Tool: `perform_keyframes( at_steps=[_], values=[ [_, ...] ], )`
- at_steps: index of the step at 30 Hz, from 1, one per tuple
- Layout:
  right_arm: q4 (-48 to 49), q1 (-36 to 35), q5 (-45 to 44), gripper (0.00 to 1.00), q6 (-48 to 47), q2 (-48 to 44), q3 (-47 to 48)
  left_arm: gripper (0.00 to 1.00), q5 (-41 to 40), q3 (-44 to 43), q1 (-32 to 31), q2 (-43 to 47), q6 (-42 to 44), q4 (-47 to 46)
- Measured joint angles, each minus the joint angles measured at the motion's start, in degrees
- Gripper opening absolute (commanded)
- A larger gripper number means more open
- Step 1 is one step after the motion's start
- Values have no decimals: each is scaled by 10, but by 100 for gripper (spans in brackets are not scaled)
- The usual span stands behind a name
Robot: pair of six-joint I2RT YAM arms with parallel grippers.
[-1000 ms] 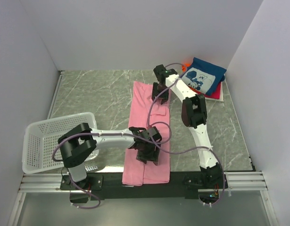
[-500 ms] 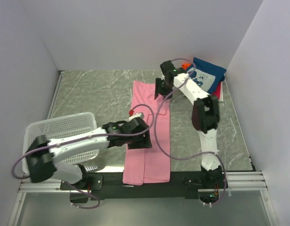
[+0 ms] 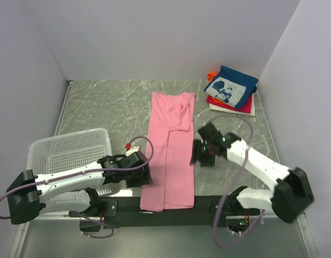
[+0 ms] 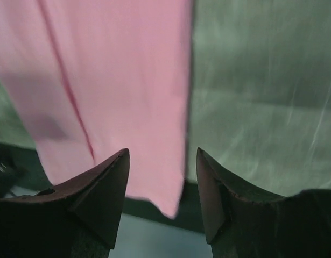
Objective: Fold and stack the t-shirts
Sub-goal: Fold the tshirt
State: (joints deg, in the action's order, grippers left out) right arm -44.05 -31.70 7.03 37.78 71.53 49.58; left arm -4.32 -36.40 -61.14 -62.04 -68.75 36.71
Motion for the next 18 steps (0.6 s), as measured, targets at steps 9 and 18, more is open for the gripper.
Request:
perform_keyframes(
  at_steps=[9,18],
  values=[
    [-31,-166,6,57,241,-305,-194,67,22,44,3,49,-14,31],
    [-40,-263,-3,57,319,-189,-179,69,50,67,5,40,-24,32]
  ],
)
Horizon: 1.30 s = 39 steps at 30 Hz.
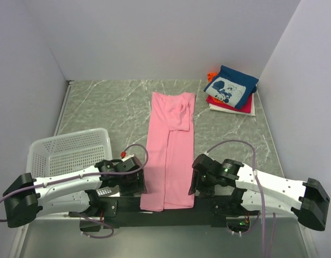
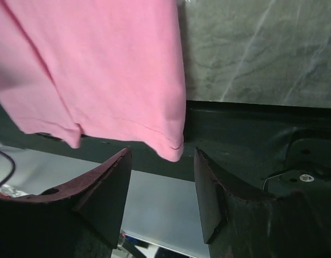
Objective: Fold and stack the t-shirts
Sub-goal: Fold the tshirt
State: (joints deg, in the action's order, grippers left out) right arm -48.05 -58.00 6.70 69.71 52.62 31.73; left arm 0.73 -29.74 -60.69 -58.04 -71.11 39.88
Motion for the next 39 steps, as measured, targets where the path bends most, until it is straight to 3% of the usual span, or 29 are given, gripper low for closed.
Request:
perform_keyframes(
  at_steps=[6,14,23,28,34,39],
  values=[
    [6,-33,11,55,23,19,-4,68,27,-5,0,-35,4,-11],
    [35,-78,34,51,52,36,-35,68,59,21,-1,19,-12,-27],
    [80,-82,34,46,68,51,-69,67,66,42,-33,23,-33,-28],
    [103,-83,32,34,73,61,-78,66,67,42,-47,21,-46,-34],
    [122,-83,31,11,72,76,-77,59,71,42,-54,2,-49,-40],
    [123,-84,33,8,73,76,-77,53,73,45,-56,-11,-51,-45]
  ],
)
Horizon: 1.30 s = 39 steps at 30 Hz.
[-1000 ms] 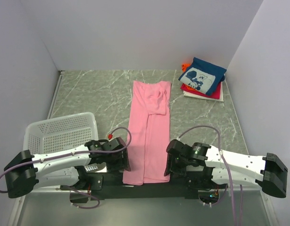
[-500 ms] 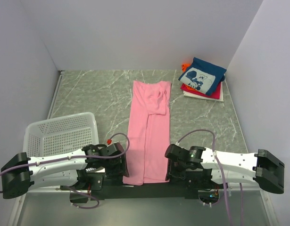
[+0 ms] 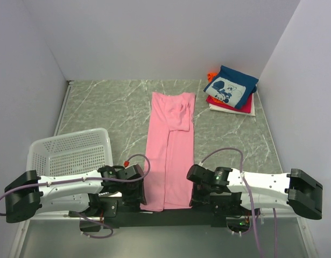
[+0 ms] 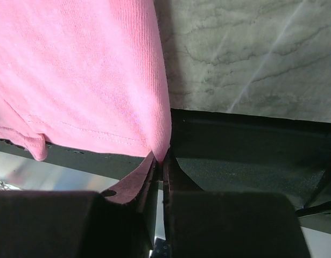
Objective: Fold and stack the t-shirts
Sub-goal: Fold the tshirt
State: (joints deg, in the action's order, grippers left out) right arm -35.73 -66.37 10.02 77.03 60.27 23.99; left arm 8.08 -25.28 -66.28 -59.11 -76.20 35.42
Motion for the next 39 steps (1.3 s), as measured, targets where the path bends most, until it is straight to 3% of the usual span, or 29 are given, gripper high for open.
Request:
perform_keyframes(
  at_steps=[10,14,17,18,29,39],
  values=[
    [0,0,1,5,0,0,0,41,21,5,-1,-21,0,-31],
    [0,0,0,1,0,0,0,22,30,5,-1,-41,3,-45],
    [0,0,0,0,0,0,0,2,30,3,-1,-47,8,-36],
    [-1,0,-1,0,1,0,0,0,30,1,-1,-47,8,-35],
    [-63,10,-38,0,4,-30,54,0,-26,-30,-2,-48,17,-21],
    [-89,98,-72,0,-40,-31,103,0,-90,-75,60,-12,18,-24]
  ],
)
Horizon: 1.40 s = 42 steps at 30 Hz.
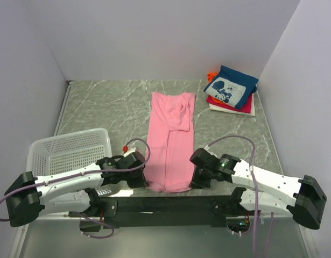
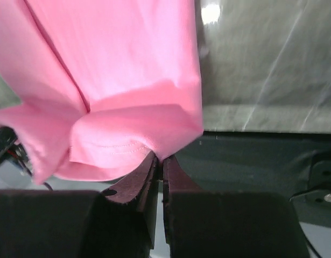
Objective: Fold and stack the t-shirts
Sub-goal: Fold the tshirt
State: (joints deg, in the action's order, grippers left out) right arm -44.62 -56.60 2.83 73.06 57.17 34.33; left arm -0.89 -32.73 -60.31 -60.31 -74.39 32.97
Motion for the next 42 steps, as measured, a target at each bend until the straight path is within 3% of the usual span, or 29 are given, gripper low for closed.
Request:
perform_keyframes(
  at_steps=[6,13,30,37,42],
  values=[
    [-5,78,-6,0,-64,47,43,0,-2,-7,71,-6,28,-23],
    [0,159,-10,0,-146,120,109,0,17,-48,146,-82,88,-56],
    [3,326,-4,0,-326,352,322,0,90,-277,306,-350,217,-111],
    [5,372,10,0,-376,452,407,0,119,-374,347,-447,237,-111],
    [4,383,24,0,-403,516,460,0,128,-396,360,-480,241,-108]
  ],
)
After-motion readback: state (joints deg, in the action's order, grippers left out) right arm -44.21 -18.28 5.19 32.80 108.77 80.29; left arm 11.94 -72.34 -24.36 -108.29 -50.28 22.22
